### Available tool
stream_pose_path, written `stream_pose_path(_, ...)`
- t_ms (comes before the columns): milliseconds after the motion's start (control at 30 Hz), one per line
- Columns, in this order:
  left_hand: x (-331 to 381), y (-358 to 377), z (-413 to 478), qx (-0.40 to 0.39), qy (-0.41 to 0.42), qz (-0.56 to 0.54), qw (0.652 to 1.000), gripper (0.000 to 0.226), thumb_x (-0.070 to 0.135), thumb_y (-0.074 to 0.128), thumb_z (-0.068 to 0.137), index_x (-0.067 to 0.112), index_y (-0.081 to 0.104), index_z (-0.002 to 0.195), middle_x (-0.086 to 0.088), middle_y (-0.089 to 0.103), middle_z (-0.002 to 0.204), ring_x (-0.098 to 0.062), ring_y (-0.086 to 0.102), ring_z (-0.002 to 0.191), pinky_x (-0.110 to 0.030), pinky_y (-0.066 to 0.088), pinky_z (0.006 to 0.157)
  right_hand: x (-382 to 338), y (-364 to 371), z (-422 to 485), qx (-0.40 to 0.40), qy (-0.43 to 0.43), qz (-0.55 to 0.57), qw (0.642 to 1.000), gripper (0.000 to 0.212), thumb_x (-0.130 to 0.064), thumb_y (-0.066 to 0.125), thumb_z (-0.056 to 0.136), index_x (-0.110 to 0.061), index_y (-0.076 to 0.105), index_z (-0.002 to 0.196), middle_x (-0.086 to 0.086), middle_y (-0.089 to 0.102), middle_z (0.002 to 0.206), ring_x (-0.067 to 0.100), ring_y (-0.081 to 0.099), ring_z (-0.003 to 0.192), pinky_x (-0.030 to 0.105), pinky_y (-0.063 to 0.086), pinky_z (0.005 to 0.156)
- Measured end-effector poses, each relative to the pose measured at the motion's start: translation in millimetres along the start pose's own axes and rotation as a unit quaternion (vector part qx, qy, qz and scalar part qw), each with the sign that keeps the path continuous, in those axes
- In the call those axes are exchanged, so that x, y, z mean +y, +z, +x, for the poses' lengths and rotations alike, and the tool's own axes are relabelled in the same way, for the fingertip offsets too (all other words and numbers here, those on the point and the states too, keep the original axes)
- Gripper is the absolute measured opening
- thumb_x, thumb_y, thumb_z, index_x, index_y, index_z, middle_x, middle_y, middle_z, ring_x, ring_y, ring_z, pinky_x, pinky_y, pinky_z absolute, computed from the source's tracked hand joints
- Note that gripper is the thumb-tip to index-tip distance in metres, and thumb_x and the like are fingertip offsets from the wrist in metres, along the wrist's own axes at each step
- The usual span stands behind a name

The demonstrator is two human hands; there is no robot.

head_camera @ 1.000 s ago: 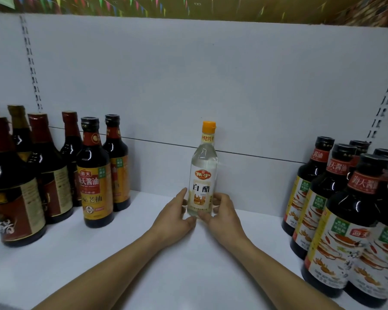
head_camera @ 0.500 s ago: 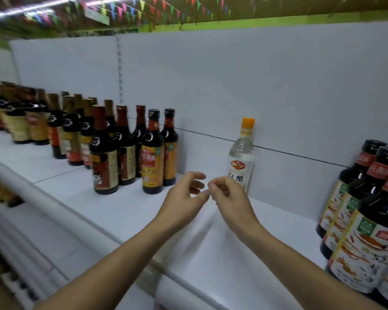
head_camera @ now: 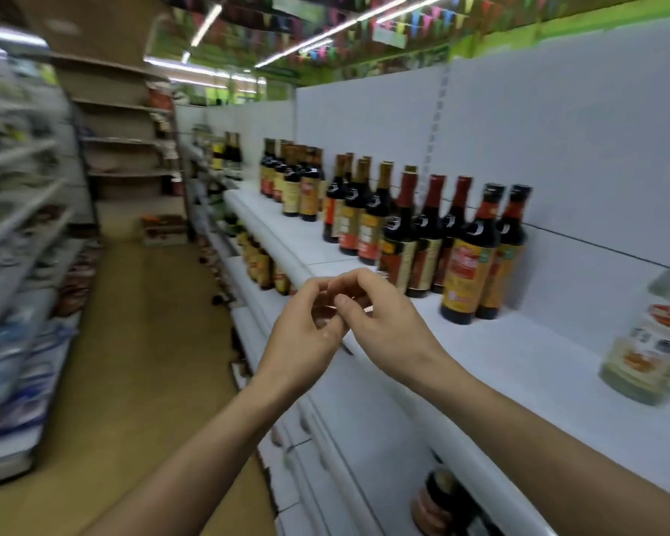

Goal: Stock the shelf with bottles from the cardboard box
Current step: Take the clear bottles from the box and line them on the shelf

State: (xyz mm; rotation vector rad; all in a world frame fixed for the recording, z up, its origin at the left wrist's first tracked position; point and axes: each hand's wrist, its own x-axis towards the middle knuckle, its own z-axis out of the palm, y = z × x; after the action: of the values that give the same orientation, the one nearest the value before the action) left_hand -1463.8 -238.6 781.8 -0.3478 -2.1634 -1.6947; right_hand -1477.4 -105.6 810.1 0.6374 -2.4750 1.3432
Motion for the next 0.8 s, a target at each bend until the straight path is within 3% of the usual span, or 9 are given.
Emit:
stream_pose_path(200,-39,-92,-38,0.097,-0.058,0.024,0.993,0.024,0.017,0.063,0.100,0.034,0.061,0.116,0.012,0.072,0.110,0.000,0.068,0.100,-0.019,0.056,0.084,-31,103,20,-0.096,-0.032,0.016,0.995,0.016,-0.018,0.057,0.102,-0.022,0.065,0.115,-0.008,0.069,0.106,0.008,0.065,0.100,0.032,0.056,0.090)
stream_pose_path(300,-62,-139,-62,0.139,-0.097,0.033,0.985,0.021,0.017,0.066,0.098,0.029,0.060,0.114,0.003,0.071,0.108,-0.003,0.067,0.094,-0.015,0.054,0.079,-39,158,18,-0.128,-0.034,0.036,0.991,0.015,-0.019,0.060,0.101,-0.024,0.066,0.114,-0.011,0.068,0.105,0.003,0.065,0.098,0.026,0.055,0.086)
stream_pose_path(433,-97,-191,-98,0.157,-0.163,0.064,0.972,0.029,0.021,0.068,0.097,0.026,0.057,0.124,0.008,0.067,0.111,0.002,0.065,0.096,-0.007,0.050,0.076,-34,227,4,-0.179,-0.016,0.052,0.982,0.017,-0.023,0.059,0.102,-0.026,0.063,0.118,-0.012,0.066,0.109,0.001,0.062,0.099,0.023,0.052,0.083)
stream_pose_path(567,-137,-224,-136,0.176,-0.225,0.079,0.955,0.033,0.025,0.067,0.097,0.030,0.055,0.128,0.009,0.064,0.114,0.002,0.062,0.099,-0.003,0.048,0.073,-17,287,-15,-0.216,0.012,0.067,0.974,0.020,-0.025,0.061,0.102,-0.026,0.063,0.122,-0.016,0.064,0.113,-0.002,0.061,0.102,0.010,0.047,0.082)
stream_pose_path(700,-176,-235,-172,0.181,-0.285,0.087,0.937,0.032,0.027,0.066,0.097,0.031,0.055,0.127,0.010,0.064,0.113,0.001,0.062,0.100,-0.011,0.048,0.074,7,337,-37,-0.256,0.042,0.078,0.963,0.019,-0.028,0.059,0.103,-0.032,0.061,0.121,-0.018,0.063,0.118,-0.003,0.059,0.102,0.014,0.048,0.083)
stream_pose_path(800,-210,-234,-197,0.182,-0.326,0.088,0.924,0.032,0.029,0.065,0.098,0.034,0.055,0.128,0.014,0.063,0.113,0.002,0.061,0.100,-0.010,0.047,0.070,32,371,-53,-0.280,0.064,0.090,0.953,0.017,-0.029,0.060,0.102,-0.036,0.060,0.118,-0.019,0.064,0.115,-0.005,0.059,0.100,0.012,0.048,0.079)
